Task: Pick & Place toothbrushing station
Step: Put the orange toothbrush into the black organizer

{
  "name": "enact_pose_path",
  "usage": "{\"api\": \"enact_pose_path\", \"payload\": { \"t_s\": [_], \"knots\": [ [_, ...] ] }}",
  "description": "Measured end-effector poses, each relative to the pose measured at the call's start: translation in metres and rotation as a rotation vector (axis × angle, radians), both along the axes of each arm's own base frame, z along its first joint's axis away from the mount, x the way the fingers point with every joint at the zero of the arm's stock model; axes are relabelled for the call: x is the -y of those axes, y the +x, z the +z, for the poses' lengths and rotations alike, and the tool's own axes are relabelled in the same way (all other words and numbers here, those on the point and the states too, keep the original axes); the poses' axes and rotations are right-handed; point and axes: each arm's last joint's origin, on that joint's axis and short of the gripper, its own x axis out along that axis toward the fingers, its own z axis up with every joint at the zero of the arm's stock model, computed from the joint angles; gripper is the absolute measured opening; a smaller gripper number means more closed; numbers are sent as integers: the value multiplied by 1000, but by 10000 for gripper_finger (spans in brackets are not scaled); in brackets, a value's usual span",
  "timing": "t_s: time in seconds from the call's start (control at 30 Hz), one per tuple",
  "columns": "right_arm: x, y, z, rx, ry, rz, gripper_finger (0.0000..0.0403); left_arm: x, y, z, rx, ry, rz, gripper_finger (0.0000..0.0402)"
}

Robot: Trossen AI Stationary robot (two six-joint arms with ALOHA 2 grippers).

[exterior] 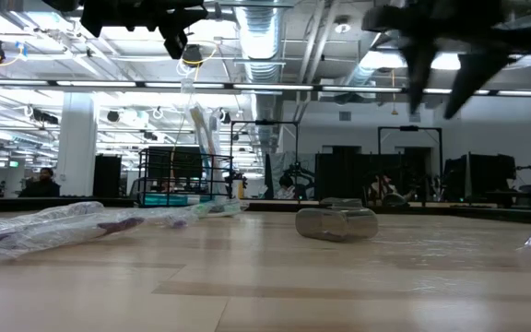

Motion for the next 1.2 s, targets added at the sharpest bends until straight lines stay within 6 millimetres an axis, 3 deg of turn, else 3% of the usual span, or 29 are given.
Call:
{"api": "enact_pose_path", "payload": {
  "t_s": [0.2, 0.4, 0.47, 0.73, 0.87, 1.03, 1.2],
  "knots": [
    [-11, -10, -1, -319, 105, 529, 182, -4, 5, -6, -22, -19, 0, 90],
    [2, -33, 0, -773, 80, 973, 184, -5, 8, -5, -11, -36, 23, 90],
    [8, -47, -2, -845, 61, 1117, 179, -3, 10, -4, -1, -36, 42, 90],
    [43, -127, 4, -585, 104, 1306, 158, 13, 22, -4, -18, -98, 99, 90],
    [58, -155, 12, -463, 128, 1413, 155, 21, 27, -5, -27, -97, 129, 90],
    [64, -162, 11, -386, 174, 1508, 154, 26, 35, -12, -74, -90, 165, 90],
    [60, -145, 4, -411, 186, 1638, 154, 28, 41, -16, -92, -50, 205, 90]
  ]
}}
